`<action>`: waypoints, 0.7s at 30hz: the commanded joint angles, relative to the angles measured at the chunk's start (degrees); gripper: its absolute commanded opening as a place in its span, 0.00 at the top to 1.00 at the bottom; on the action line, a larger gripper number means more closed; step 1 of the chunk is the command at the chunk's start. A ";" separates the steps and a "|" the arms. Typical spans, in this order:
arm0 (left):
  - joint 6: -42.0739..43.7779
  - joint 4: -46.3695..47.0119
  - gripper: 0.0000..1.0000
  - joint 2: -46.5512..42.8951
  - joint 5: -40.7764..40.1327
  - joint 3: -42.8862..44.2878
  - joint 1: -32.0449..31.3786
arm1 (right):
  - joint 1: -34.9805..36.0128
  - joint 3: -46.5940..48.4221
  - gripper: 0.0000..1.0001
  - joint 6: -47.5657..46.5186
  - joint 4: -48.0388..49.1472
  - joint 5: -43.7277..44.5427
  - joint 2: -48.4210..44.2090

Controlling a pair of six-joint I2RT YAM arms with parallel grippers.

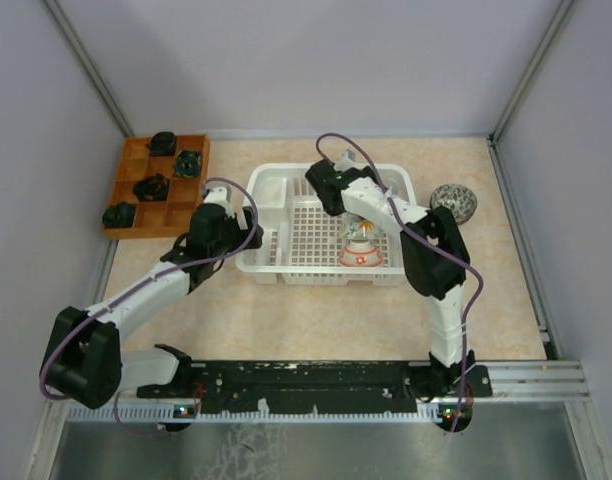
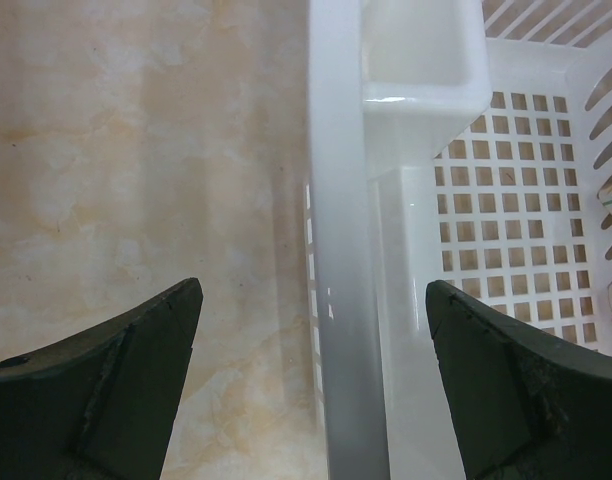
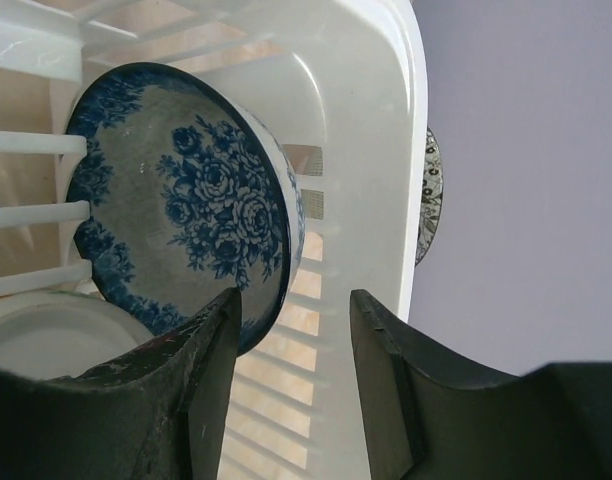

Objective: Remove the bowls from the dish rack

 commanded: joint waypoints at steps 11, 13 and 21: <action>-0.34 0.13 0.01 1.71 0.60 -0.71 0.46 | -1.75 3.27 0.66 4.63 -0.10 0.36 4.09; -0.42 0.20 0.01 1.93 0.60 -0.72 0.61 | -2.06 3.55 0.70 5.08 -0.56 0.37 4.42; -0.51 0.62 0.01 2.45 0.87 -0.75 0.74 | -2.39 4.10 0.94 7.10 -1.70 1.91 5.07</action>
